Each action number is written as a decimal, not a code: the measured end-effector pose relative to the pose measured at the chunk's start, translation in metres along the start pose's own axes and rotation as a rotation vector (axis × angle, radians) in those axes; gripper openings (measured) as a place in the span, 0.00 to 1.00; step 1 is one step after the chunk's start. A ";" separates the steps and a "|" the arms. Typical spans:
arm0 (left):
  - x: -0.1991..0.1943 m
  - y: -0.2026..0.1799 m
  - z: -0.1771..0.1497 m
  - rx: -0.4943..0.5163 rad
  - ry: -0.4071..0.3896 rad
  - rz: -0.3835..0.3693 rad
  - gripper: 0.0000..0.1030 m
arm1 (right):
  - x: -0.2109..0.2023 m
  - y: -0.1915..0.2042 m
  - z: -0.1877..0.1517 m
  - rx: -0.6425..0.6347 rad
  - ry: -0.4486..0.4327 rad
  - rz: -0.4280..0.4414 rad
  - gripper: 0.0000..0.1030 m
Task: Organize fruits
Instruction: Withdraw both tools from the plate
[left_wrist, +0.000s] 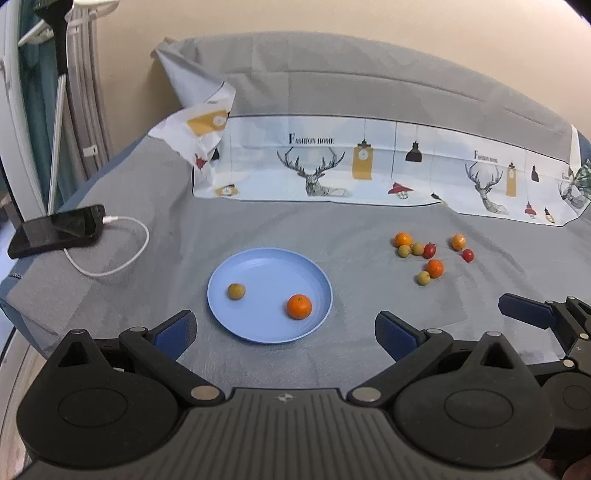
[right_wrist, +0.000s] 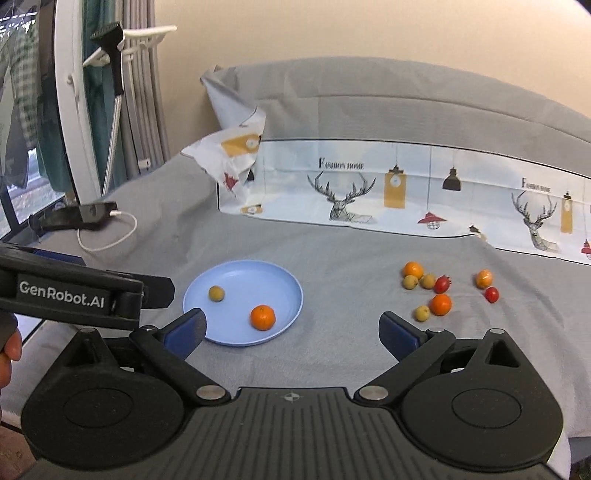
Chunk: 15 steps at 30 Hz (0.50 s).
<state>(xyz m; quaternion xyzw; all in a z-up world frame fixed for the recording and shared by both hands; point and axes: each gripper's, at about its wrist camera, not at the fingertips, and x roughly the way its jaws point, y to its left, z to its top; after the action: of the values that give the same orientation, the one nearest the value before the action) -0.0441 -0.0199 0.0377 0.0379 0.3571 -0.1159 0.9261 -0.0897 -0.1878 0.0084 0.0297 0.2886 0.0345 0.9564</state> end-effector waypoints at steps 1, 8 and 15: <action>-0.001 -0.001 0.000 0.003 -0.004 -0.002 1.00 | -0.003 -0.001 0.000 0.003 -0.006 -0.001 0.97; -0.012 -0.008 0.001 0.024 -0.025 -0.009 1.00 | -0.019 -0.006 -0.004 0.014 -0.041 -0.012 0.97; -0.012 -0.010 0.001 0.033 -0.024 -0.013 1.00 | -0.022 -0.007 -0.006 0.029 -0.050 -0.023 0.97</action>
<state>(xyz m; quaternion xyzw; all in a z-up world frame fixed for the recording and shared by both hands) -0.0550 -0.0273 0.0465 0.0496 0.3442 -0.1283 0.9288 -0.1111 -0.1968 0.0150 0.0413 0.2652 0.0183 0.9631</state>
